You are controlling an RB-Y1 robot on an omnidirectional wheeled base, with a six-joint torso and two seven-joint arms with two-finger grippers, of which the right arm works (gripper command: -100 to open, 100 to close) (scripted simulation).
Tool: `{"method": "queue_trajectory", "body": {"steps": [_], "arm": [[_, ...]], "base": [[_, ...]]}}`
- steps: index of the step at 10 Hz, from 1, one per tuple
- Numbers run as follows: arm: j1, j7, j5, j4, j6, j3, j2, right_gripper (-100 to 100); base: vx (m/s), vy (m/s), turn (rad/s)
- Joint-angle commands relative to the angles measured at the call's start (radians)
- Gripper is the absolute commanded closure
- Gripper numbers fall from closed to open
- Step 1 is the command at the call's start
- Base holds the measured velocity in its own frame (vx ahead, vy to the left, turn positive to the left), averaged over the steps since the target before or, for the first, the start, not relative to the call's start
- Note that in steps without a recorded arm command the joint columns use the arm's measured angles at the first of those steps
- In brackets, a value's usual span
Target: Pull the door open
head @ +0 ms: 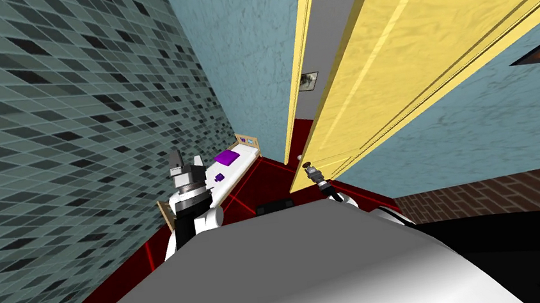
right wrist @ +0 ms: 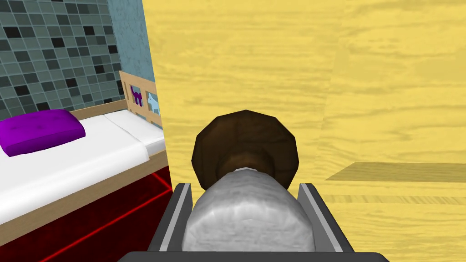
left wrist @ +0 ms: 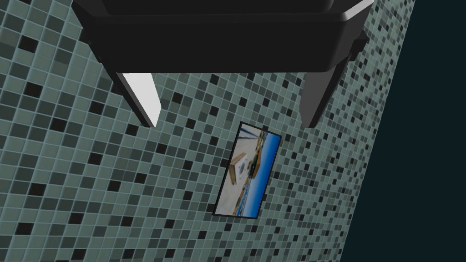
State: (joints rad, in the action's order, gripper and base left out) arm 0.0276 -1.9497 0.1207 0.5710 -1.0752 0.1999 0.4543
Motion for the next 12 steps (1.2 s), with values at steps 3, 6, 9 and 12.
{"method": "queue_trajectory", "body": {"steps": [3,6,9,12], "arm": [[0.018,-0.031,-0.016,-0.024,-0.061,0.017,0.022,100],[0.028,-0.050,-0.025,-0.038,-0.096,0.027,0.037,100],[0.027,-0.052,-0.029,-0.049,-0.102,0.031,0.037,100],[0.026,-0.060,-0.033,-0.066,-0.125,0.035,0.042,100]], "base": [[-0.211,-0.082,0.156],[-0.189,-0.087,0.109],[-0.136,-0.053,0.117],[-0.205,-0.096,0.164]]}}
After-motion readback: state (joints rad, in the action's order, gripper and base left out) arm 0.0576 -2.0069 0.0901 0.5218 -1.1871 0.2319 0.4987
